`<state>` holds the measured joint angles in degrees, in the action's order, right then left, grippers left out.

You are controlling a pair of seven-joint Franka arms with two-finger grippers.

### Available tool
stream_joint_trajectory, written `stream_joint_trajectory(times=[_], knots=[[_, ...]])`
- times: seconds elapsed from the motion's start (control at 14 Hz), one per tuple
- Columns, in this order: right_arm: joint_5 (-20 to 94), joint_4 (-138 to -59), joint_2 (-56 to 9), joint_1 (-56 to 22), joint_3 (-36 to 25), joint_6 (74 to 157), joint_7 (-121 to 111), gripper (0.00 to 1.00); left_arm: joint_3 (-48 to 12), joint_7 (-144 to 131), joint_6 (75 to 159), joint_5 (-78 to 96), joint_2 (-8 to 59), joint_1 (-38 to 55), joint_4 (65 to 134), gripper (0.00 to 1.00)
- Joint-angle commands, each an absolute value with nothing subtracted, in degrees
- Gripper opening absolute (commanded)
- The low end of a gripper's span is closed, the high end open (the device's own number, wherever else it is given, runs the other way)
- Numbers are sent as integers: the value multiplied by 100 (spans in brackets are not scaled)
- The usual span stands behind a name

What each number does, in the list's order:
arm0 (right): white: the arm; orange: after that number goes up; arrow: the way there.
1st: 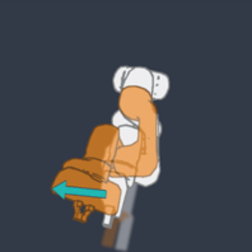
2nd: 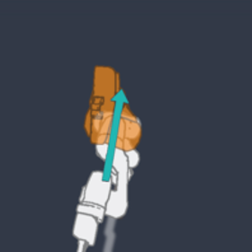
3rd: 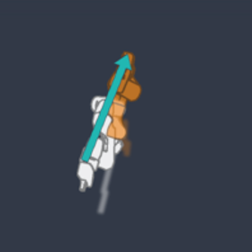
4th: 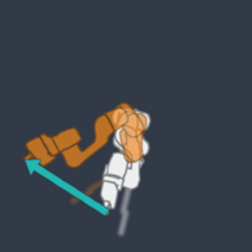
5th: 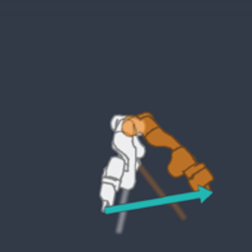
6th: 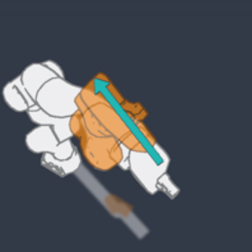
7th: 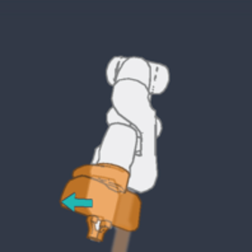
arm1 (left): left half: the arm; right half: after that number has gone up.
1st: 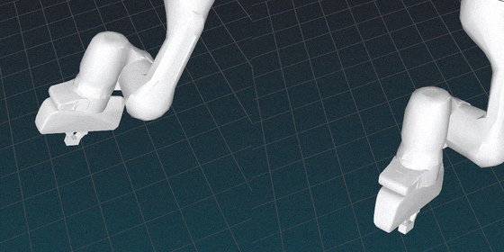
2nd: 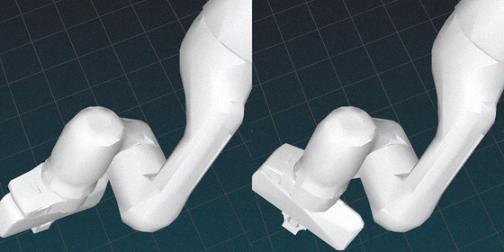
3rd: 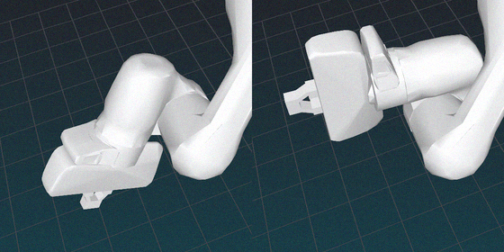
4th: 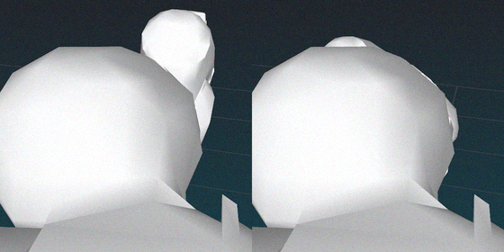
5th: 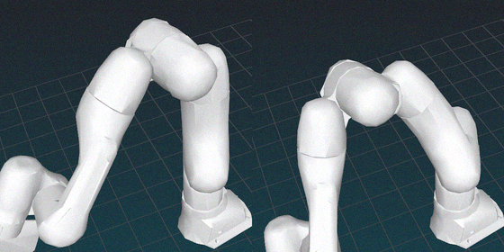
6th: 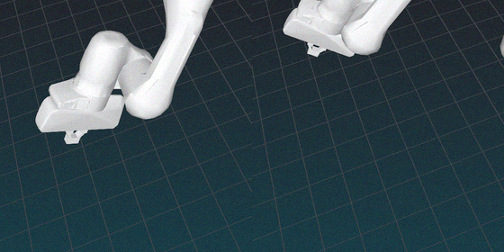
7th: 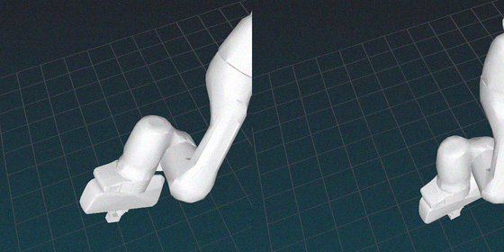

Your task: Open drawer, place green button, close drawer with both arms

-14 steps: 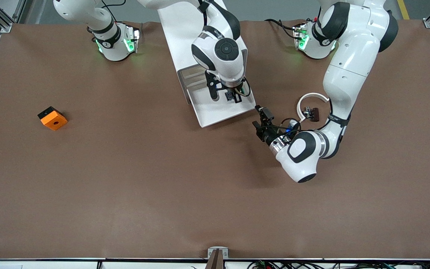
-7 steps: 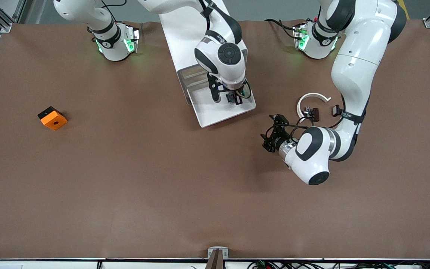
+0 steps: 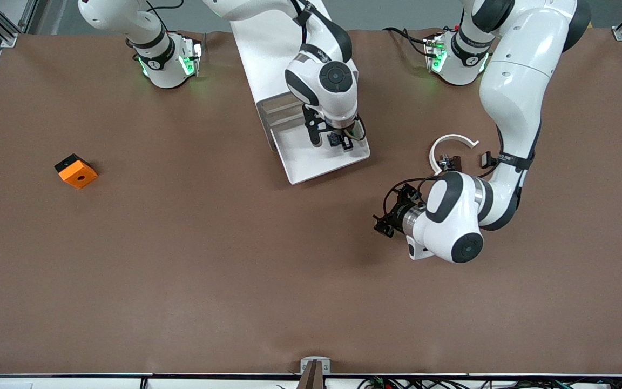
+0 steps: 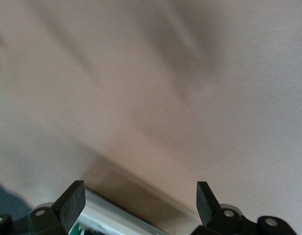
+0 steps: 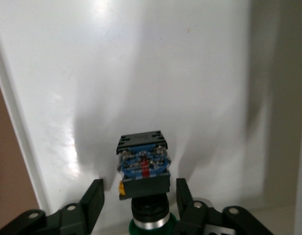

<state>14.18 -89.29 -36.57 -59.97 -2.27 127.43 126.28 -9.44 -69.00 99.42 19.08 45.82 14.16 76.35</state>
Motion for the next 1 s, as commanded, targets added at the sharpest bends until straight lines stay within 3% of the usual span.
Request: stream_joint_trajectory(times=[0.0,0.36,0.93], knots=[[1362,-8413,-3700,-5837,-308,12307,12578,100,-932,-6330,10457,1557,4342,1555,7770,100],[1424,-7507,-3517,-4915,-308,10830,11297,100,-932,-6196,11012,1116,4140,1767,7813,100],[1362,-7462,-2690,-3113,-325,9538,7503,100,-949,-6161,11021,-61,4131,2197,7857,100]])
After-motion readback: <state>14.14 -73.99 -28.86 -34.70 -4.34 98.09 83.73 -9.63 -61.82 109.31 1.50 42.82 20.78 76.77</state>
